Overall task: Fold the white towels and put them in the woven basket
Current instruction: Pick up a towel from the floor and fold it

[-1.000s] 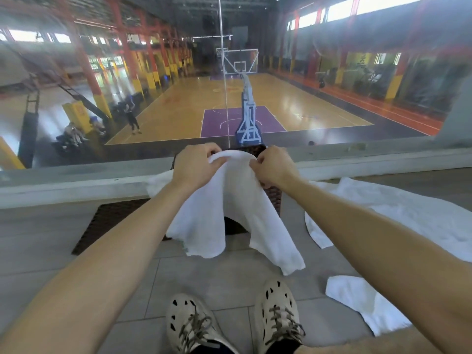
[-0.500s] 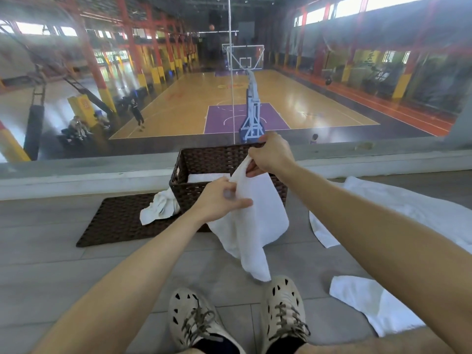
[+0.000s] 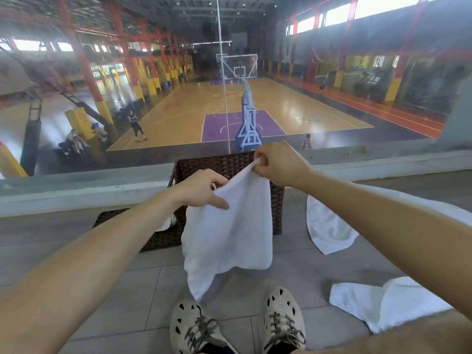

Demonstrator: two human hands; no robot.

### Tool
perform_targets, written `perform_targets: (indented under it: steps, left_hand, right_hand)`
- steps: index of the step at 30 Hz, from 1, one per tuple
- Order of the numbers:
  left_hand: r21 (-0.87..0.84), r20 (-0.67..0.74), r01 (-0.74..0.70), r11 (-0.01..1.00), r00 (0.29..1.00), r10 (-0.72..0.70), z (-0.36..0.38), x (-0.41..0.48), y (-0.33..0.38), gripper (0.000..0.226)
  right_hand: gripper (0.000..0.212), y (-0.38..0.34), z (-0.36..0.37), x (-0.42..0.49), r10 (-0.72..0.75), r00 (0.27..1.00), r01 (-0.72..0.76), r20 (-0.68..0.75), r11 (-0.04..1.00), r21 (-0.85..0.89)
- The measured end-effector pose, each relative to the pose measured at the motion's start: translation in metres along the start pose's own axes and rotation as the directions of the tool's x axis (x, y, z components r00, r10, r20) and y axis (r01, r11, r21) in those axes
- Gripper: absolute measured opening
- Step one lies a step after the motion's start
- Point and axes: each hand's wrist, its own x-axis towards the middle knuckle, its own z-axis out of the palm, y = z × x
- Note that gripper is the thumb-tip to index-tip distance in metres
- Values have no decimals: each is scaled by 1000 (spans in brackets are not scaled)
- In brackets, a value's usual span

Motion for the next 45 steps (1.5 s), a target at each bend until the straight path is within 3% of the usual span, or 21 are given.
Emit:
perform_targets:
  steps: [5, 11, 17, 20, 23, 24, 26, 28, 31, 35, 38, 42, 43, 45]
  left_hand:
    - [251, 179, 67, 966, 977, -114, -42, -6, 25, 32]
    - [393, -11, 53, 918, 999, -52, -91, -16, 43, 65]
    - [386, 137, -18, 922, 990, -38, -96, -13, 21, 53]
    - [473, 17, -6, 881, 1000, -3, -56, -15, -17, 66]
    - [692, -125, 16, 722, 987, 98, -12, -38, -42, 57]
    - [707, -124, 2, 707, 985, 121, -4, -44, -49, 50]
    - [637, -55, -54, 769, 992, 116, 2, -51, -58, 44]
    - [516, 26, -58, 855, 998, 51, 4, -56, -67, 51]
    - [388, 90, -33, 921, 996, -3, 16, -69, -86, 67]
    - [325, 217, 26, 945, 971, -101, 24, -82, -88, 47]
    - [457, 256, 0, 890, 958, -131, 20, -84, -82, 33]
    - [775, 162, -129, 619, 987, 3, 12, -79, -84, 31]
    - [792, 115, -123, 597, 992, 52, 8, -80, -84, 32]
    - [744, 19, -114, 659, 988, 150, -3, -86, -84, 28]
  right_hand:
    - [6, -17, -47, 18, -64, 996, 64, -69, 998, 0]
    - [11, -25, -103, 29, -93, 992, 87, -79, 992, -87]
    - [10, -7, -98, 30, -45, 997, 39, -60, 995, -95]
    - [10, 3, -57, 26, -46, 999, 47, 14, 995, -93]
    - [10, 10, -13, 14, -68, 965, 112, 255, 980, -161]
    - [12, 11, -1, 13, -75, 935, 150, 347, 970, -193]
    - [14, 6, 18, 11, -72, 899, 178, 432, 961, -210]
    - [7, -1, 35, 2, -34, 927, 85, 375, 989, -121]
    - [21, -1, 58, -35, 14, 965, -27, 261, 999, 46]
    - [14, 9, 64, -67, 4, 966, -31, 260, 995, 97]
    - [20, 8, 60, -72, -67, 962, 37, 265, 992, 118]
    - [18, 4, 53, -74, -88, 962, 63, 259, 993, 102]
    - [17, 4, 52, -74, -81, 965, 58, 249, 994, 97]
    - [16, 3, 49, -74, -63, 977, 44, 204, 995, 93]
